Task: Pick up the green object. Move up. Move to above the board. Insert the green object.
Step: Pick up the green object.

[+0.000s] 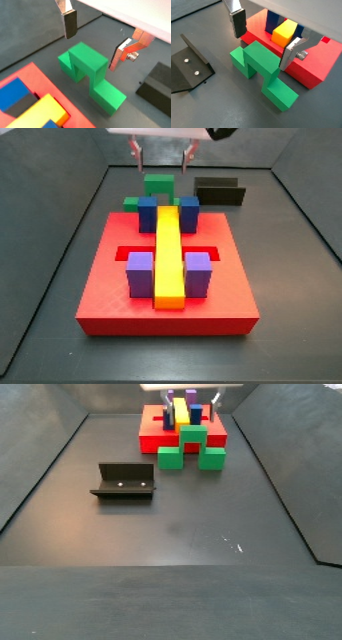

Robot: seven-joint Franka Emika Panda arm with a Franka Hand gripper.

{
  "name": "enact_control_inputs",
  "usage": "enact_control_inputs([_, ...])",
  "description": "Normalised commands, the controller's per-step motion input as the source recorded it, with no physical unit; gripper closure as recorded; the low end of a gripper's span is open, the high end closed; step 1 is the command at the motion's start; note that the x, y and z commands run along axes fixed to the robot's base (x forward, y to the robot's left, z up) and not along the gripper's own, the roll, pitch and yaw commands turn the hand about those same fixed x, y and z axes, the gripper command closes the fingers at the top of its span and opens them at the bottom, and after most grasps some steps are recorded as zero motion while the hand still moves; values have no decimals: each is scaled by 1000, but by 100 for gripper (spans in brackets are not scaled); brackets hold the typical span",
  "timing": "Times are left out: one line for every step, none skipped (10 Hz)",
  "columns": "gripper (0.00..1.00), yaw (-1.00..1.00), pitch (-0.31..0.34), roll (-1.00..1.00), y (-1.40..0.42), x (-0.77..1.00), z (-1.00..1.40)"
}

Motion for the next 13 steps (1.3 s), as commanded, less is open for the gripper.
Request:
enact_control_inputs([0,0,0,0,-6,14,-300])
enact_control_inputs([0,0,4,0,0,0,-291])
enact_control_inputs([0,-17,11,9,0,-126,-249])
enact_control_inputs([0,-9,11,1,0,-183,-217])
enact_control_inputs([0,0,0,0,0,-31,-234])
enact_control_inputs([0,0,3,0,0,0,-251])
enact_control_inputs([0,0,20,20,9,0,-237])
enact_control_inputs([0,0,13,23,14,0,-234])
enact_control_inputs([0,0,3,0,0,0,-109])
enact_control_inputs([0,0,0,0,0,0,0])
enact_control_inputs([100,0,0,0,0,0,0])
enact_control_inputs([100,0,0,0,0,0,0])
enact_control_inputs([100,0,0,0,0,0,0])
